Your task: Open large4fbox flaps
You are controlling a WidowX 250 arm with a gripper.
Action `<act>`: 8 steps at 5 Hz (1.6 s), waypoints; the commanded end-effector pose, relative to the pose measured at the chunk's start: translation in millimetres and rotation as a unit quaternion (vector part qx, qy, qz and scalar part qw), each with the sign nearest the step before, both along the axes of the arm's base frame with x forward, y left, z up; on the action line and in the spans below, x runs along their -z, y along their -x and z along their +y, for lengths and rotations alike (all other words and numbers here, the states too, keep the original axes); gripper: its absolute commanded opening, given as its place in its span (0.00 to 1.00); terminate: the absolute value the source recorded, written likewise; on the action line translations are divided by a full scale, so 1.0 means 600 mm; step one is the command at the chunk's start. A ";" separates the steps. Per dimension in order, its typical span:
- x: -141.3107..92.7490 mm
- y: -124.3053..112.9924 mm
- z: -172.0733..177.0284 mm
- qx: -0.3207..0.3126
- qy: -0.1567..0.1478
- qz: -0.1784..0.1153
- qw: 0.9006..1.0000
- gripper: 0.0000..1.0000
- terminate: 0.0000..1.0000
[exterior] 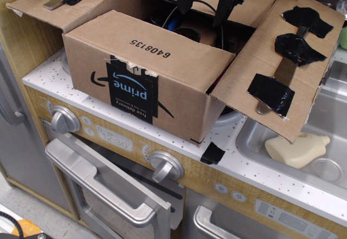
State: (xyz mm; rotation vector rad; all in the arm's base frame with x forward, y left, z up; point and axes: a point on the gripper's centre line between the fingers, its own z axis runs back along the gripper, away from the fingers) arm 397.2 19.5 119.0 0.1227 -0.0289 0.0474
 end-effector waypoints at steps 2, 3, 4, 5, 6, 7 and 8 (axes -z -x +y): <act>0.020 0.005 -0.002 -0.017 0.021 0.008 1.000 1.00 0.00; 0.034 0.007 0.000 -0.025 0.034 0.021 0.999 1.00 0.00; 0.034 0.016 -0.001 -0.034 0.043 0.045 0.997 1.00 0.00; 0.033 0.031 0.000 -0.028 0.038 0.070 0.996 1.00 0.00; 0.014 0.042 0.000 -0.017 0.025 0.101 0.994 1.00 0.00; -0.013 0.052 0.003 -0.013 0.017 0.130 0.991 1.00 0.00; -0.045 0.064 -0.001 -0.026 0.000 0.150 0.988 1.00 0.00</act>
